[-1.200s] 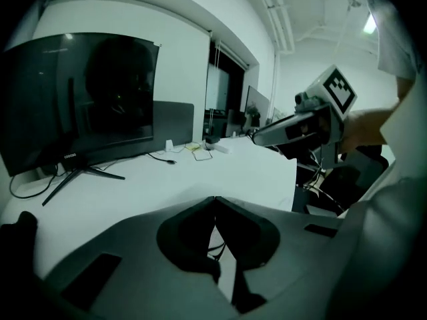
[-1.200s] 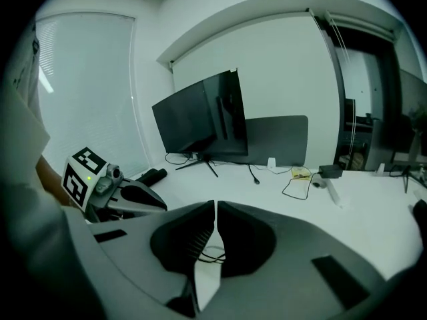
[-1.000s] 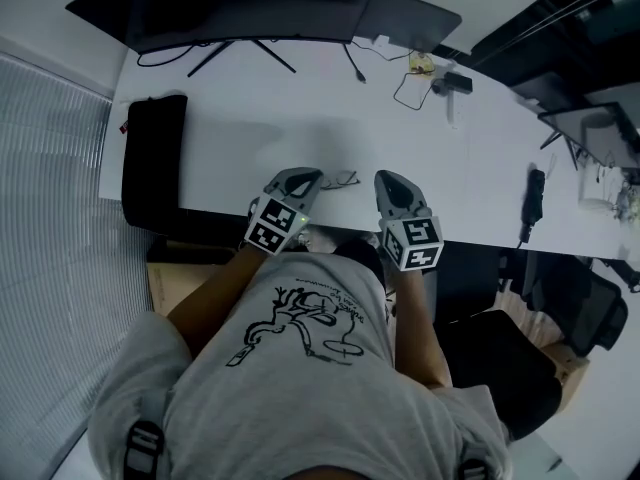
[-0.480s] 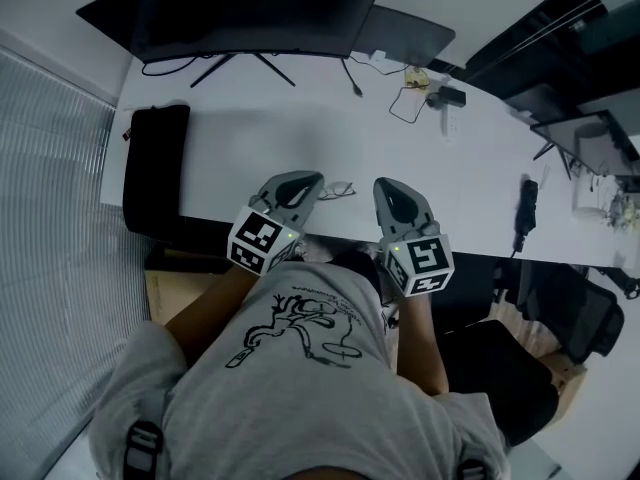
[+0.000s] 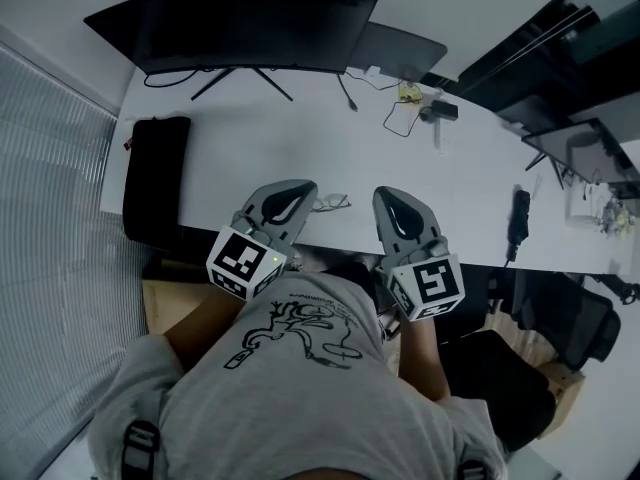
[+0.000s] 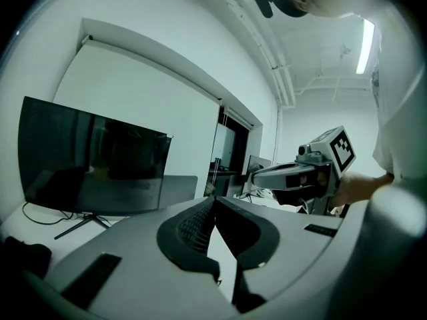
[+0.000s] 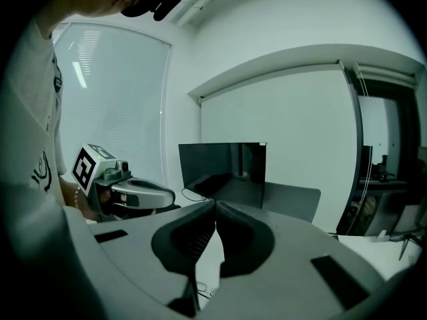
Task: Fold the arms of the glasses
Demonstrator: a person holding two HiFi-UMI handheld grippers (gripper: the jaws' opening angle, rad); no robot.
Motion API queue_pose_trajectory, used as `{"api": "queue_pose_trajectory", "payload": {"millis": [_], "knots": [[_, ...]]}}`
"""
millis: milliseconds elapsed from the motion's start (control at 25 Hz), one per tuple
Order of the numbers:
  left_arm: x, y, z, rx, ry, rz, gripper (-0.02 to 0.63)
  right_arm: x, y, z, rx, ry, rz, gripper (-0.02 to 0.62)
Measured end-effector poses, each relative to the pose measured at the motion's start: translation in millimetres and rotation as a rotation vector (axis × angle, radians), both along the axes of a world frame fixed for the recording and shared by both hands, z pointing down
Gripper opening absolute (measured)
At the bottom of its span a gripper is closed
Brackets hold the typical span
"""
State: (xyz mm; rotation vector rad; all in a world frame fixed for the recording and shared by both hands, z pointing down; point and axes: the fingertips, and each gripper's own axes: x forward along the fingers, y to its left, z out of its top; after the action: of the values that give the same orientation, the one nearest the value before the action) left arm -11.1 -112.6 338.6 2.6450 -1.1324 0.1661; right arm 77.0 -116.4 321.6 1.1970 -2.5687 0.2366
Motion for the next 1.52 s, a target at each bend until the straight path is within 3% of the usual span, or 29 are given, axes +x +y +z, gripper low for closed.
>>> {"api": "queue_pose_trajectory", "payload": {"millis": [560,1520], "knots": [[-11.6,12.3,-61.8,0.078,0.044,-0.028,0.021,-12.3,17.8,-53.7,0.071,-0.024,-0.058,0.011],[-26.3,6.2,-57.7,0.071,0.035,-0.061,0.021,-20.5,8.4,-55.2,0.072,-0.012,-0.053,0.011]]}}
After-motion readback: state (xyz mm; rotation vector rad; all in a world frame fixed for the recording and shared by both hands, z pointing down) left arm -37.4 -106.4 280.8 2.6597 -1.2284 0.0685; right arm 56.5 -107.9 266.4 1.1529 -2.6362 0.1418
